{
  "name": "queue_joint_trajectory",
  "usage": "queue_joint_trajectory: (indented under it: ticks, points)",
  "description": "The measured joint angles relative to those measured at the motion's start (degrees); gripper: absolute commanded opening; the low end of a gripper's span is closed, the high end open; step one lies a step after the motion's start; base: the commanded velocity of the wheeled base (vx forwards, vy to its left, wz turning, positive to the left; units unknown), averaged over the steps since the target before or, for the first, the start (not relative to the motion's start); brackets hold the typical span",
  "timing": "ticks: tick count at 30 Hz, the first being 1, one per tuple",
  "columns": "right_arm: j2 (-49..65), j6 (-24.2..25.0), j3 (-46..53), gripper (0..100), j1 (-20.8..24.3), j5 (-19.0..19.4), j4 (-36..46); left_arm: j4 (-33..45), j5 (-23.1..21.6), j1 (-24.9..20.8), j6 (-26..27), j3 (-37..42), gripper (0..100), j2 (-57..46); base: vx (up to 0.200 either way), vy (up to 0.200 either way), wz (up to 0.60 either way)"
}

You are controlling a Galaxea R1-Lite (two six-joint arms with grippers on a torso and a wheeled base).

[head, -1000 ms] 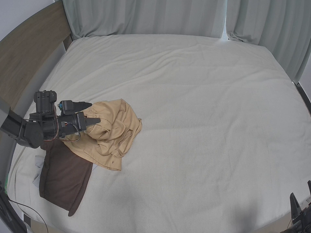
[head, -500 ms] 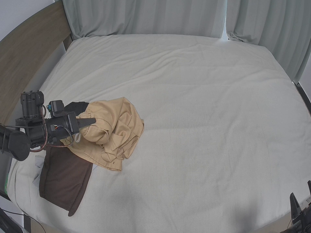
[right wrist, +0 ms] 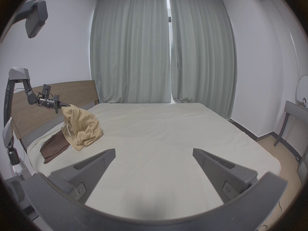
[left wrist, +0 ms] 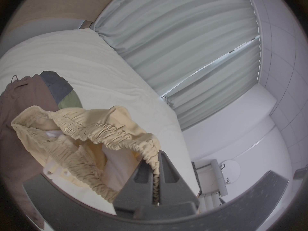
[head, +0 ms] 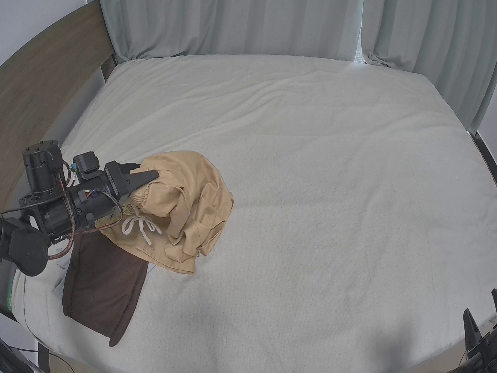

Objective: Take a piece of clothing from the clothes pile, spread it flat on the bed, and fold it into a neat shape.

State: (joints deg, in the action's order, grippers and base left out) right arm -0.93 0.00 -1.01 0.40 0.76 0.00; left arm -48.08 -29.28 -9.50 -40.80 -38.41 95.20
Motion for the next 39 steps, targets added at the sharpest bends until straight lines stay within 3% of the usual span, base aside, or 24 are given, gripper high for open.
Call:
queue_joint_trajectory:
  ticks: [9, 29, 39]
  points:
    - [0.00, 0.05, 0.00, 100, 0.01, 0.02, 0.00, -10.96, 9.09, -6.31, -12.21, 2.78, 0, -0.90, 0.000, 0.000, 0.00]
    - [0.00, 0.02, 0.00, 100, 0.11, 0.00, 0.00, -14.08, 31.39, -23.08, -23.38, 0.77, 0, -2.08, 0.000, 0.000, 0.00]
    - [0.00, 0.07, 0.00, 100, 0.11, 0.02, 0.00, -13.45, 34.54, -30.66, -26.55, -5.68, 0, -1.57, 0.000, 0.000, 0.00]
